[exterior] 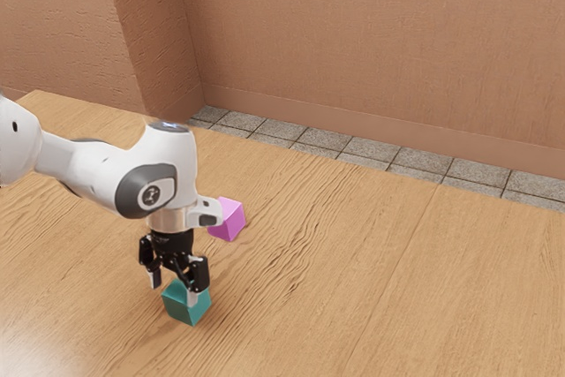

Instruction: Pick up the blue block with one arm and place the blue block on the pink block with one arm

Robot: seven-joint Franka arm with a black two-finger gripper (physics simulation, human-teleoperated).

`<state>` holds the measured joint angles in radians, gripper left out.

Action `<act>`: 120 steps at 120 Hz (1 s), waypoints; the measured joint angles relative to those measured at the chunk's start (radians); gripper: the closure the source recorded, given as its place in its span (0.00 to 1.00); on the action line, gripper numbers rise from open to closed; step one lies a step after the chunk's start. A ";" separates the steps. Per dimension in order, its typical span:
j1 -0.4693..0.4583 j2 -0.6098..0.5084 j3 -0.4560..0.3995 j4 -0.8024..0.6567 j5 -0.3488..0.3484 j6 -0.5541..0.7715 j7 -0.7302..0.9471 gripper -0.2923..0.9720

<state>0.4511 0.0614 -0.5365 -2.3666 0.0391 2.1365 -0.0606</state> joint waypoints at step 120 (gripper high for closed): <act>0.007 0.075 0.003 0.053 0.020 0.087 -0.048 0.46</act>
<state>0.4583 0.1367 -0.5332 -2.3132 0.0595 2.2230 -0.1087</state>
